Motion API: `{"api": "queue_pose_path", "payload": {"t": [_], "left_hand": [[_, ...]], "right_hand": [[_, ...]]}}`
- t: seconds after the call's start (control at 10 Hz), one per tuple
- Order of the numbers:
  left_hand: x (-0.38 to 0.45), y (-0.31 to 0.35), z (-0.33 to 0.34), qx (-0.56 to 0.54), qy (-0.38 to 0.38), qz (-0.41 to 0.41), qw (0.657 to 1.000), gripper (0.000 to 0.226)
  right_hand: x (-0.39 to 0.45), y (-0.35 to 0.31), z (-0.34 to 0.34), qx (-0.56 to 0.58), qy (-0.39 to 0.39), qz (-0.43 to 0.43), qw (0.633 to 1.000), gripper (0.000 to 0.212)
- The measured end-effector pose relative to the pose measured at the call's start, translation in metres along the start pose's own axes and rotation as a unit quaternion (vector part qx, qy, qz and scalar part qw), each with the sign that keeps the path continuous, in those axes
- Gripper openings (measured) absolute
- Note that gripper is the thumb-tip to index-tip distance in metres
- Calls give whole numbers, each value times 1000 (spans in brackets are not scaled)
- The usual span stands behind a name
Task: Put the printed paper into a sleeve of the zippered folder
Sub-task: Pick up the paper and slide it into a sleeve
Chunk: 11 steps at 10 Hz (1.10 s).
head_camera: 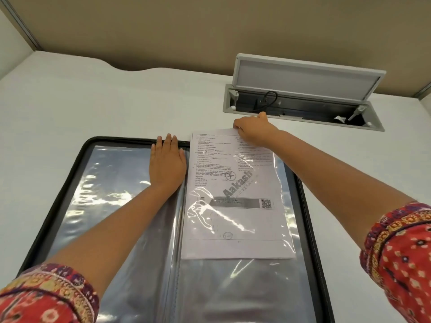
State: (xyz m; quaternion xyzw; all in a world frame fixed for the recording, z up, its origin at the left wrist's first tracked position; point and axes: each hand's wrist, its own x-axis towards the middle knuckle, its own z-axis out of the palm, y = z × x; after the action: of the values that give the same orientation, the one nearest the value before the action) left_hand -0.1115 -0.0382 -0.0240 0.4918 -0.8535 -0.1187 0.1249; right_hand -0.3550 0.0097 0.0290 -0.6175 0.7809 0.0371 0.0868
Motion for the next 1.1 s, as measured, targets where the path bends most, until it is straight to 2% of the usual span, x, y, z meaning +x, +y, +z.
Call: {"api": "queue_pose_path", "payload": {"t": [0.4,0.5,0.8,1.1], "left_hand": [[1,0,-1,27,-8,-9,1000,50],[1,0,-1,24,-5,-5,1000,49],[1,-2,0,21,-4,-1,1000,50],[2,-4,2,10,-2,3,1000,50]], "right_hand": [[-51,-29,6,-50,-42,-75,995,29],[-58,-29,1,-71,-23,-85,994,32],[-66,-28,3,20,69,-37,997,31],[-81,-19,14,51,12,-2,999,26]]}}
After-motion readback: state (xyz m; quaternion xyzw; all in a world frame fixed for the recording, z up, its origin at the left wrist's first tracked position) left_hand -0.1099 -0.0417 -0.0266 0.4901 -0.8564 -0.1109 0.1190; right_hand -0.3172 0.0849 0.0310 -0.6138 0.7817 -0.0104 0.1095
